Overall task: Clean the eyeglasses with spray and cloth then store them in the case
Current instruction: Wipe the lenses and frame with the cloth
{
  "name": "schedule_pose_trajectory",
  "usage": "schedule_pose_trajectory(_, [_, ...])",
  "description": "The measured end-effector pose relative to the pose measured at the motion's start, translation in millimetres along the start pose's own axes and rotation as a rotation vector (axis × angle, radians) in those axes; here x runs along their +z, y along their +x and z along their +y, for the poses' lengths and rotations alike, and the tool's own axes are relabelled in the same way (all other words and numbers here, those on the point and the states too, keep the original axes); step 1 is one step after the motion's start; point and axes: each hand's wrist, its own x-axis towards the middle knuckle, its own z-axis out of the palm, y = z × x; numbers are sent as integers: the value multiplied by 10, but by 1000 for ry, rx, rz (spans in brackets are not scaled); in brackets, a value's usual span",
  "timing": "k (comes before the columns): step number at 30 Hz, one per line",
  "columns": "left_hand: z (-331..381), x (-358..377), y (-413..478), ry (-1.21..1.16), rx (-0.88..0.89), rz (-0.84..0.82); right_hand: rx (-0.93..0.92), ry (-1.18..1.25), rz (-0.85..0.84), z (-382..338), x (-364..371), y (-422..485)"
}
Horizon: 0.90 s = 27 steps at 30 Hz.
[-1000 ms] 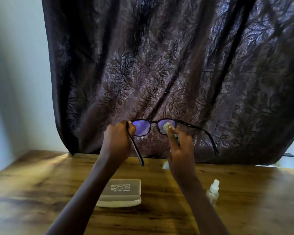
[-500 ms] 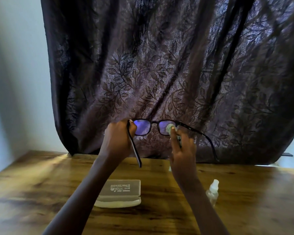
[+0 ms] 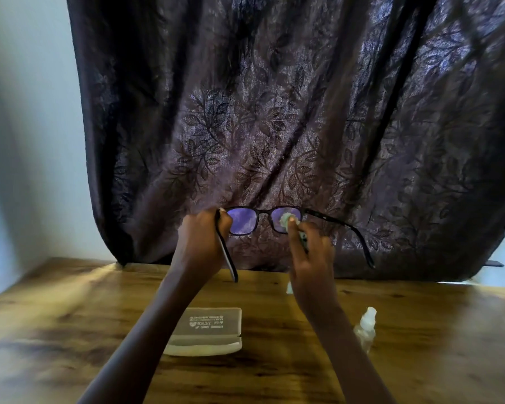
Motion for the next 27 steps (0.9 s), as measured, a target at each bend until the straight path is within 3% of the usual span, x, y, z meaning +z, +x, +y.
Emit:
schedule_pose_trajectory(6, [4, 81, -27, -5, 25, -58, 89, 7, 73, -87, 38, 169])
schedule_pose_trajectory(14, [-37, 15, 6, 7, -2, -25, -49, 55, 27, -37, 90, -48])
schedule_pose_trajectory(17, [-75, 7, 3, 93, 20, -65, 16, -65, 36, 42, 63, -65])
schedule_pose_trajectory(21, [-19, 71, -15, 15, 18, -69, 102, -72, 96, -16, 60, 106])
schedule_pose_trajectory(27, [-18, 73, 8, -50, 8, -6, -39, 47, 49, -118, 91, 82])
